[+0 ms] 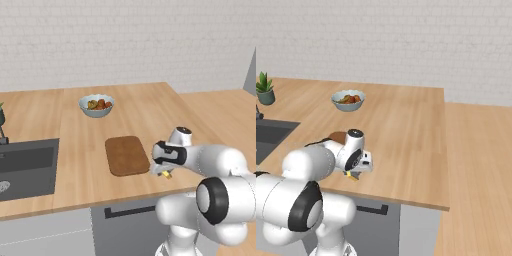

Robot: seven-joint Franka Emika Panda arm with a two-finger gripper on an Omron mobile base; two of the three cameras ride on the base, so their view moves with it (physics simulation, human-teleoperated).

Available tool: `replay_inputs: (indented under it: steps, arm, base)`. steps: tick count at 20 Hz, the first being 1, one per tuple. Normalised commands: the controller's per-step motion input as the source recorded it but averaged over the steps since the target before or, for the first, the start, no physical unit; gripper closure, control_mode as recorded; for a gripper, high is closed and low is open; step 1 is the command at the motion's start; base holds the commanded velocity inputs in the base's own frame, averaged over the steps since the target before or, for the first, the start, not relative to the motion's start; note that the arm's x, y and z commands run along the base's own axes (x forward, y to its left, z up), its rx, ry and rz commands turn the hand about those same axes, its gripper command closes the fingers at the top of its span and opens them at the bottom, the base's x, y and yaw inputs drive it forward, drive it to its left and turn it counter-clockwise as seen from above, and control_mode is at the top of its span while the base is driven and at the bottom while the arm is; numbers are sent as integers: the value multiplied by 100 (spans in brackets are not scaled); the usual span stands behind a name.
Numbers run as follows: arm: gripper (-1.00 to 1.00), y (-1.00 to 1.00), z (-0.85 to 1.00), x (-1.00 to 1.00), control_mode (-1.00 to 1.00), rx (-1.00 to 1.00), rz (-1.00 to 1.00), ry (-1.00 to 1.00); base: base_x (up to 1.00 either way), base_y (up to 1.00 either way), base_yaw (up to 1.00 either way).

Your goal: Pick up the sponge from the counter and clean the cutting board by briefly scrubbing or pressing down on the cutting board. Once finished, release the sponge.

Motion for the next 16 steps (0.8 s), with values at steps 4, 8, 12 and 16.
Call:
replay_inputs:
  steps: [4, 8, 12, 16]
  arm:
    - [100, 1, 11, 36, -100, 0, 6, 1]
    - [100, 0, 59, 31, -100, 0, 4, 0]
    - [100, 19, 44, 27, -100, -1, 7, 3]
    - [100, 74, 4, 37, -100, -1, 34, 20]
  base:
    - [0, 0, 0]
    - [0, 0, 0]
    - [0, 0, 0]
    - [0, 0, 0]
